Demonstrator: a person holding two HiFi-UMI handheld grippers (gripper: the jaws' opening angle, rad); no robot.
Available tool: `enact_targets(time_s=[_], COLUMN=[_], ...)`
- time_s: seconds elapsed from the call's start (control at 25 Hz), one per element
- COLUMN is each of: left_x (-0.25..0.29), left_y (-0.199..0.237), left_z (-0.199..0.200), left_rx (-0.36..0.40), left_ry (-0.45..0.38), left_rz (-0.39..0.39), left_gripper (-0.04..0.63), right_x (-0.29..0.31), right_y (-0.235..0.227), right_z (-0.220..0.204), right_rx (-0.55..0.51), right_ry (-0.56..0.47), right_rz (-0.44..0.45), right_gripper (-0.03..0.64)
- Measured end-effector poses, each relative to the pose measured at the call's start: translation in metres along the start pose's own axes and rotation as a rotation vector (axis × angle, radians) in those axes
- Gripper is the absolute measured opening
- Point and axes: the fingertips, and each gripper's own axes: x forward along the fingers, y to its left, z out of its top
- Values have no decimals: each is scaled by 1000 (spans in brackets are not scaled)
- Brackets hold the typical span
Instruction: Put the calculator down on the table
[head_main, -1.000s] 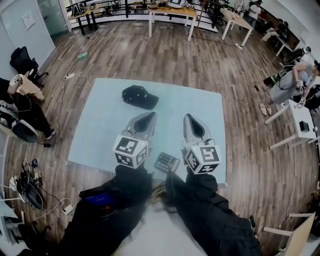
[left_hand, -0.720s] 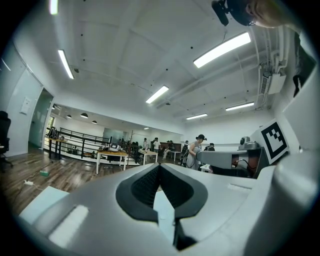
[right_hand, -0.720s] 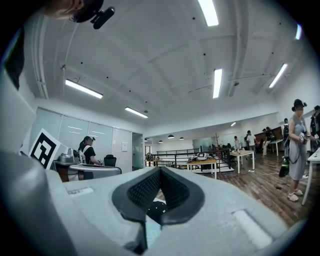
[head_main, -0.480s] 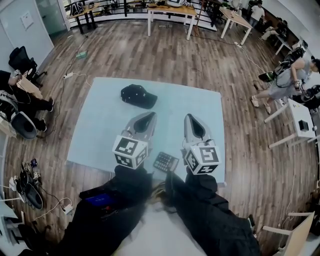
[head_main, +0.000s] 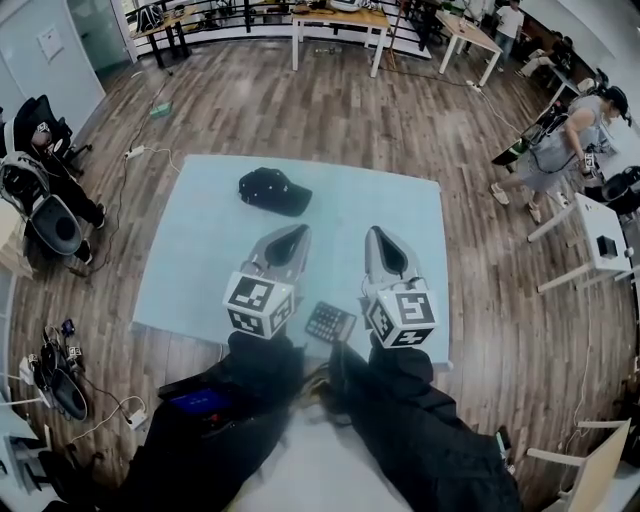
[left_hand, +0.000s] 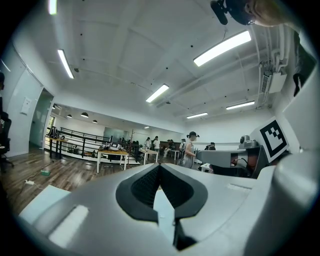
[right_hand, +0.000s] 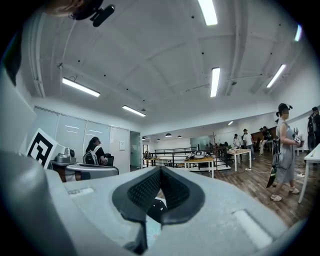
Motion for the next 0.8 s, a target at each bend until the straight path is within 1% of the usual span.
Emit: enact_targets(time_s=[0.52,0.8], left_x=[-3,-7], left_y=[-6,-7], left_z=[-5,-10], left_rx=[-11,-16], left_ry=[11,21], left_rz=[-6,-6], left_gripper=[0,0], right_x=[-8,-11], right_y=[-1,3], right_z=[-2,-4], right_rx=[6,8], right_ry=[7,10], right_rz=[-18,-12], right_gripper=[-6,-6])
